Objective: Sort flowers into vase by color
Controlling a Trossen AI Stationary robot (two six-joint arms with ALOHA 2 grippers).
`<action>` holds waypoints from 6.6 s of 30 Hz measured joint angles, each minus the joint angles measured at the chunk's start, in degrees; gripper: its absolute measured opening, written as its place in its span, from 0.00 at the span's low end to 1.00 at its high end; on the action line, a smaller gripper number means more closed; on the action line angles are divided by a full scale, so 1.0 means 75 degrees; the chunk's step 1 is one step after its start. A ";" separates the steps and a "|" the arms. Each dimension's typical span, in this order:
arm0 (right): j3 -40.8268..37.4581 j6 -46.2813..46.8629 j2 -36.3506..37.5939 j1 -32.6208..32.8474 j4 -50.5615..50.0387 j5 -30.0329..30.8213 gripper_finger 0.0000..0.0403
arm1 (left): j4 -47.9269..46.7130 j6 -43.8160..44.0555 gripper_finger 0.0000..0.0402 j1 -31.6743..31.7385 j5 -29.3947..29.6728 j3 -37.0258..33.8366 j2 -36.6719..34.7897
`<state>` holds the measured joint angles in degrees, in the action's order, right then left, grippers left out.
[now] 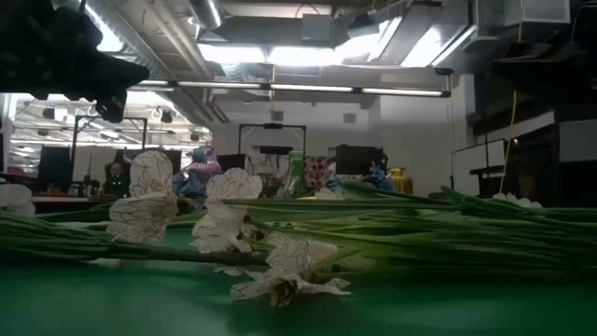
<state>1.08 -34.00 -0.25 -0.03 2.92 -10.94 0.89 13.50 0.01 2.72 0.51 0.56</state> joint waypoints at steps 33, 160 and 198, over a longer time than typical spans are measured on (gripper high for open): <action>0.0000 0.0003 -0.0375 0.0003 -0.0007 0.0038 0.07 | 0.0003 0.0000 0.00 -0.0002 0.0003 0.0000 0.0000; 0.4849 0.3943 -1.0517 -0.0948 -0.2559 0.2113 0.33 | 0.0003 0.0000 0.00 -0.0002 0.0003 0.0000 -0.0003; 0.5835 0.3494 -1.1045 -0.0950 -0.2565 0.2405 0.04 | 0.0000 0.0003 0.00 -0.0003 0.0003 0.0000 -0.0003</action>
<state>44.84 -7.79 -83.09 -7.16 -16.32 7.10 0.89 13.52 -0.01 2.74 0.51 0.54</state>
